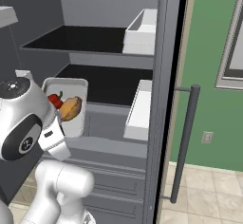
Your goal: Place the tupperware containing the chicken drumstick and bell pepper meal in the microwave. Close the microwave door and press the start button to reheat the meal.
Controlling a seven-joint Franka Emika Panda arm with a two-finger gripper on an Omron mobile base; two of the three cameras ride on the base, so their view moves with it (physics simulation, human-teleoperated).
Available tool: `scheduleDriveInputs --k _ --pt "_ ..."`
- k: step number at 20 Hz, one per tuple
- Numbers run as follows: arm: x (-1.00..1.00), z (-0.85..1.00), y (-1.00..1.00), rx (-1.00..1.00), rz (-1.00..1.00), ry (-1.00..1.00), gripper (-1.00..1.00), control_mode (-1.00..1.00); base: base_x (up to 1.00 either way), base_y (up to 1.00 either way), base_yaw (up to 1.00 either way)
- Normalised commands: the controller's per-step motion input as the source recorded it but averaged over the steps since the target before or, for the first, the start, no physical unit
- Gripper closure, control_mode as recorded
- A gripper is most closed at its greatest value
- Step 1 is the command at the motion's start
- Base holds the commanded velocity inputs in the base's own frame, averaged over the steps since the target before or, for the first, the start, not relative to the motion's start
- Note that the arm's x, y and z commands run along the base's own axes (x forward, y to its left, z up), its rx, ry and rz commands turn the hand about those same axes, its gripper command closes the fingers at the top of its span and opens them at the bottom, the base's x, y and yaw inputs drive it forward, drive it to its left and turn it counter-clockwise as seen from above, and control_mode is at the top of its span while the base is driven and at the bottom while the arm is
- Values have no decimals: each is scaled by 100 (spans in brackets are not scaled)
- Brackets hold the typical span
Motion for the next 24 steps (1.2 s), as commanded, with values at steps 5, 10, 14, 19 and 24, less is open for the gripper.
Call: scheduleDriveInputs --k 5,10,14,19,24 --pt "0 0 0 0 0 0 100 -100 0 0 0" --pt "0 0 0 0 0 0 100 100 -4 0 0" --pt "0 0 0 0 0 0 100 100 -53 0 1" --pt "0 0 0 0 0 0 100 100 -95 6 16" --pt "0 0 0 0 0 0 100 100 -83 25 34"
